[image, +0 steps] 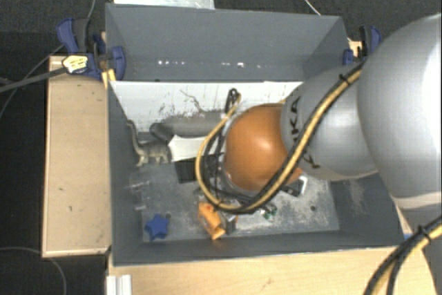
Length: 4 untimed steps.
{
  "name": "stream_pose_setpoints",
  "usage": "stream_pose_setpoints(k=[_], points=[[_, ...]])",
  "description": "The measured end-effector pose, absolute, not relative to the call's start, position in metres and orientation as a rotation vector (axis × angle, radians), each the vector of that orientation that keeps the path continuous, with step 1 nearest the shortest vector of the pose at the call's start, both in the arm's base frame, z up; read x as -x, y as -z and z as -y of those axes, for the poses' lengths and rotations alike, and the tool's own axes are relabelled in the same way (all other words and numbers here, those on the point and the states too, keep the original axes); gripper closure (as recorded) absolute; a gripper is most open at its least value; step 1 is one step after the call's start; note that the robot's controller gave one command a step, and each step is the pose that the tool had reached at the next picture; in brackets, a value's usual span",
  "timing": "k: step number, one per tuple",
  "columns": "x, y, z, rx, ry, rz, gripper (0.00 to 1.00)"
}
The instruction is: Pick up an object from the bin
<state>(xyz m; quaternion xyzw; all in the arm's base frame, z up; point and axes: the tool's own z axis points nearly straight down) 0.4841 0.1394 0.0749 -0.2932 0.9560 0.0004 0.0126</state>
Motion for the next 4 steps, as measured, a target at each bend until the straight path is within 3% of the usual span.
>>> stream_pose_setpoints(k=[2, 3, 4], points=[[-0.484, -0.0749, -0.1393, 0.908, -0.001, -2.981, 1.0], [-0.484, -0.0749, -0.1393, 0.908, -0.001, -2.982, 0.0], [-0.4841, -0.0749, -0.1394, 0.91, -0.001, -2.981, 1.0]])
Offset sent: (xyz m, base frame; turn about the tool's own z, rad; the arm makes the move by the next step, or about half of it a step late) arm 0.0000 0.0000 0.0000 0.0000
